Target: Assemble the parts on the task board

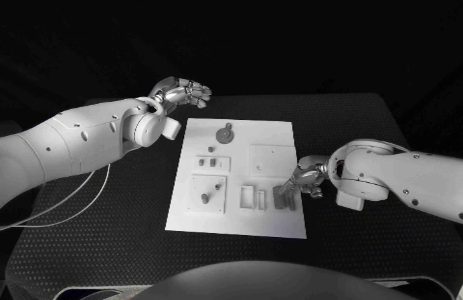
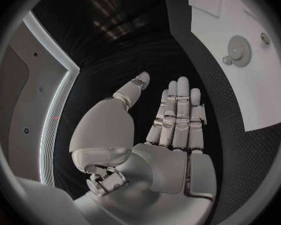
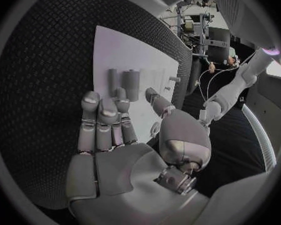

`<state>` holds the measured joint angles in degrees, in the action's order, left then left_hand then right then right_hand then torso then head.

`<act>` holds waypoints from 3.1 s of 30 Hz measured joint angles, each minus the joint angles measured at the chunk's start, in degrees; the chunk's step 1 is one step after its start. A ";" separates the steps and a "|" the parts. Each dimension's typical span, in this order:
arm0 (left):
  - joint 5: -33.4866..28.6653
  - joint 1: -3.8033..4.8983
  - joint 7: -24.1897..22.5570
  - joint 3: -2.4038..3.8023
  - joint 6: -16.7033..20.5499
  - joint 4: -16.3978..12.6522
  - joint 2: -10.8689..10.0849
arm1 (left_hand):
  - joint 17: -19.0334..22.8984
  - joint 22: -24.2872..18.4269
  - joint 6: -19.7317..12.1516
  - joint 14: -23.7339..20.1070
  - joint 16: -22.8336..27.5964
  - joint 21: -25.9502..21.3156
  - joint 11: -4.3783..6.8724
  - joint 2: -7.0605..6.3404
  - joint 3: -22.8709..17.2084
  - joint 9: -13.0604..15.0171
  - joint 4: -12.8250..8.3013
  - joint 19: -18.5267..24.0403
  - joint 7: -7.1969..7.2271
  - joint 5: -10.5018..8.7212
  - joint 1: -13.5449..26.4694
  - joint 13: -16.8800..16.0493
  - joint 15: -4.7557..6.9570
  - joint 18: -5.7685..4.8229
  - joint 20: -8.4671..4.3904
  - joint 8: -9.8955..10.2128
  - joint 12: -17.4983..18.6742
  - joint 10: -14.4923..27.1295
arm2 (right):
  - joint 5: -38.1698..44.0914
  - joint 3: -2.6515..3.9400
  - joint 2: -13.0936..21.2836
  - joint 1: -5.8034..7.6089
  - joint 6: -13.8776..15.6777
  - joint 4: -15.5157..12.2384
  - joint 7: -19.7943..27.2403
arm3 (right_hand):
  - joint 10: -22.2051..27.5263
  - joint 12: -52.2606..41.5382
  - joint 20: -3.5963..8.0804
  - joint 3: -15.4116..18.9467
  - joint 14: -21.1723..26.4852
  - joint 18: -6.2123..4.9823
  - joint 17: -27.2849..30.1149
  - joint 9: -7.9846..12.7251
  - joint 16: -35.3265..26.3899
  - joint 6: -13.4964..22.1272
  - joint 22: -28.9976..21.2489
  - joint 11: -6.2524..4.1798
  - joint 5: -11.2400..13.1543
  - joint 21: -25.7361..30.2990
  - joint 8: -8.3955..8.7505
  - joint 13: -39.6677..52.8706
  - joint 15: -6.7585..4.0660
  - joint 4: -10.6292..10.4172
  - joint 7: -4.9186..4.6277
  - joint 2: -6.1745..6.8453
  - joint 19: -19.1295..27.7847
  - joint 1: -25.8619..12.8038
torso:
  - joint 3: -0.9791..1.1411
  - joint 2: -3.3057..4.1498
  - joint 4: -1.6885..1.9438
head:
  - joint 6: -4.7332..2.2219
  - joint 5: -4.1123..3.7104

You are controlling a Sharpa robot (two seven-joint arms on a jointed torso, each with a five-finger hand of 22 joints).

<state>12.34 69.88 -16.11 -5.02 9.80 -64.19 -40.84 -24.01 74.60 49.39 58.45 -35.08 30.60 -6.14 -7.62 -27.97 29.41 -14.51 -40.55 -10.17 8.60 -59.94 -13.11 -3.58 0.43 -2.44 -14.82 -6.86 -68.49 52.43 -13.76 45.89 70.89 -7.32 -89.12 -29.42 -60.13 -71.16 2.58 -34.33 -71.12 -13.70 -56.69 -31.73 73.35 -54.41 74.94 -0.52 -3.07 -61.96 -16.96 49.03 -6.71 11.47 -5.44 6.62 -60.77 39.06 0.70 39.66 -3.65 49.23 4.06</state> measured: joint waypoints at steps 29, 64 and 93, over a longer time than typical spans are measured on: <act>-0.12 -0.02 0.00 0.00 -0.16 -0.03 0.29 | -0.39 0.11 0.00 0.00 0.47 -0.22 0.00 0.45 0.28 -0.10 0.28 0.00 -0.01 0.00 0.45 0.00 0.00 0.00 0.00 -0.22 0.00 0.00 | -0.09 -0.12 -5.91 -2.60 -1.45 3.15 -2.30 | -0.22 0.24 -0.12 -1.02 -0.18 0.02 -0.50 -0.09 0.06 -1.04 -0.03 0.02 -0.04 -0.38 0.13 0.53 0.21 1.02 -0.38 0.83 0.09 -0.83 | -0.10 -0.02 -0.13 | 0.52 0.93; -0.18 -0.02 0.18 -0.02 -0.36 -0.09 0.00 | -0.73 0.22 0.01 0.00 0.92 -0.44 0.00 0.45 0.27 -0.14 0.59 0.00 -0.01 0.00 0.45 0.00 0.00 0.00 0.00 -0.22 0.00 0.00 | -0.54 -0.22 -6.72 -2.98 3.04 2.61 -1.12 | -0.82 1.50 0.29 -10.86 -0.65 1.30 -1.35 0.15 -0.92 -2.79 -0.03 -0.19 0.62 -1.17 0.17 1.37 -0.01 1.79 -0.28 -2.02 0.53 1.47 | -0.12 -0.04 -0.23 | 0.65 1.47; -0.20 -0.01 0.33 -0.03 -0.43 -0.35 0.08 | -1.19 0.34 -0.17 0.00 1.14 -0.44 0.00 0.29 0.11 -0.19 0.74 0.00 -0.25 0.22 0.61 0.04 0.00 0.00 0.00 -0.22 0.00 0.00 | -10.16 -0.40 -9.16 -0.19 7.32 1.30 -2.29 | -1.94 2.01 -0.64 -12.32 -1.60 1.28 -1.61 0.16 -0.92 -4.42 0.01 -0.69 -0.06 -2.15 -0.18 1.89 -0.18 1.85 0.73 -2.62 0.19 -0.38 | -0.23 0.02 -0.20 | 0.31 1.11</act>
<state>12.14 69.87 -15.78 -5.06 9.37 -64.54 -40.76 -25.21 74.94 49.22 58.45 -33.94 30.16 -6.14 -7.32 -27.86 29.22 -13.77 -40.55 -10.42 8.82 -59.32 -13.07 -3.58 0.43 -2.44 -15.04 -6.86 -68.49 42.27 -14.16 36.74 70.70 0.00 -87.81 -31.71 -62.07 -69.15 1.94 -46.65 -72.72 -12.42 -58.30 -31.58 72.43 -58.83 74.94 -1.21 -3.13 -64.11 -17.13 50.92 -6.89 13.32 -4.71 4.01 -60.58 38.68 0.47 39.68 -3.85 49.54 5.17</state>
